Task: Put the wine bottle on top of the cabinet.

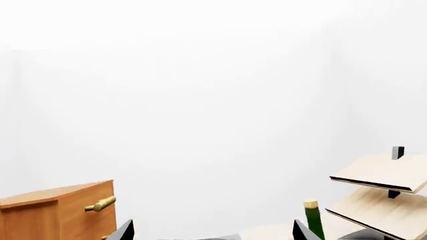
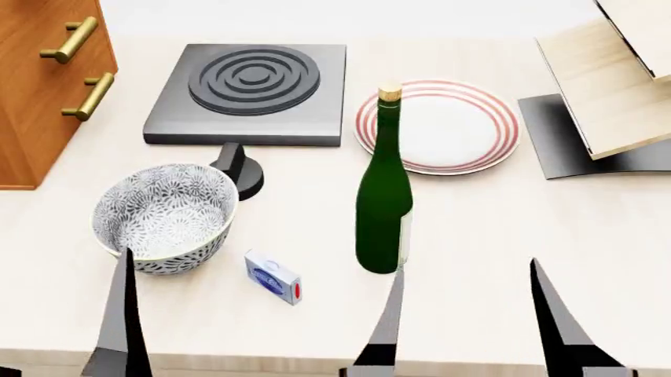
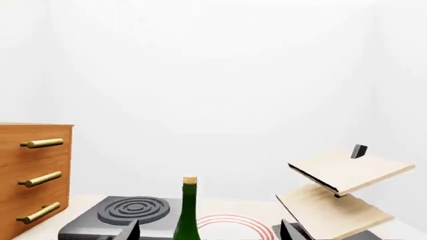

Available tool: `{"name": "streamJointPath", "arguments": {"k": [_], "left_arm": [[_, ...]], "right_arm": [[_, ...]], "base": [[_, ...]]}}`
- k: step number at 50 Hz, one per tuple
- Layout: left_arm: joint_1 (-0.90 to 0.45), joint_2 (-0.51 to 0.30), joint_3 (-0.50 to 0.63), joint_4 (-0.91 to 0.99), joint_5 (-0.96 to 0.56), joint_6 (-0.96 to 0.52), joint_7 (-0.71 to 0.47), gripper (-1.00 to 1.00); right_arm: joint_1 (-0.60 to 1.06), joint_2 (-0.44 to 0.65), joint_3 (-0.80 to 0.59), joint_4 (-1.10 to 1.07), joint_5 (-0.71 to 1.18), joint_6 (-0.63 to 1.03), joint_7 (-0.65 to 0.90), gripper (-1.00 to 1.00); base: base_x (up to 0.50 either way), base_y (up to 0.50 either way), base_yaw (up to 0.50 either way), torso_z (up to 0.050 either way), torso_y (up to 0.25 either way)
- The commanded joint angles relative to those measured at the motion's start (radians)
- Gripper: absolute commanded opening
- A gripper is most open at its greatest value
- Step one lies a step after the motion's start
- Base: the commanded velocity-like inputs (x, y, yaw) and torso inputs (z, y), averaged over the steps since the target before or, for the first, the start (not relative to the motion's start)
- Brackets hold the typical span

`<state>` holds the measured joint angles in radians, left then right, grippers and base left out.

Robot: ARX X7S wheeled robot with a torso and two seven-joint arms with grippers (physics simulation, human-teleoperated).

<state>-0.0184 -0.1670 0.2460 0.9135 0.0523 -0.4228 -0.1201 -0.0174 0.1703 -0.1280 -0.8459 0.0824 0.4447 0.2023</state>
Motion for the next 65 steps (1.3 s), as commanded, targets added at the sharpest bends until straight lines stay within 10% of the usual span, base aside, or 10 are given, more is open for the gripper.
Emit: {"name": "streamJointPath", "arguments": {"k": [1, 16, 65], "left_arm": [[-0.02, 0.077, 0.0, 0.133, 0.087, -0.076, 0.096, 1.0], [0.001, 0.166, -0.009, 0.134, 0.167, -0.022, 0.206, 1.0], [-0.004, 0.166, -0.009, 0.134, 0.166, -0.026, 0.205, 1.0]], "right_arm": [[0.047, 0.017, -0.002, -0.198, 0.019, 0.145, 0.027, 1.0], [0.202, 0.455, -0.252, -0.199, 0.341, 0.01, 0.567, 1.0], [0.275, 0.537, -0.362, -0.176, 0.384, -0.025, 0.659, 1.0]], "base": [[0.0, 0.0, 0.0, 0.0, 0.0], [0.0, 0.0, 0.0, 0.0, 0.0], [0.32, 0.0, 0.0, 0.0, 0.0]]}}
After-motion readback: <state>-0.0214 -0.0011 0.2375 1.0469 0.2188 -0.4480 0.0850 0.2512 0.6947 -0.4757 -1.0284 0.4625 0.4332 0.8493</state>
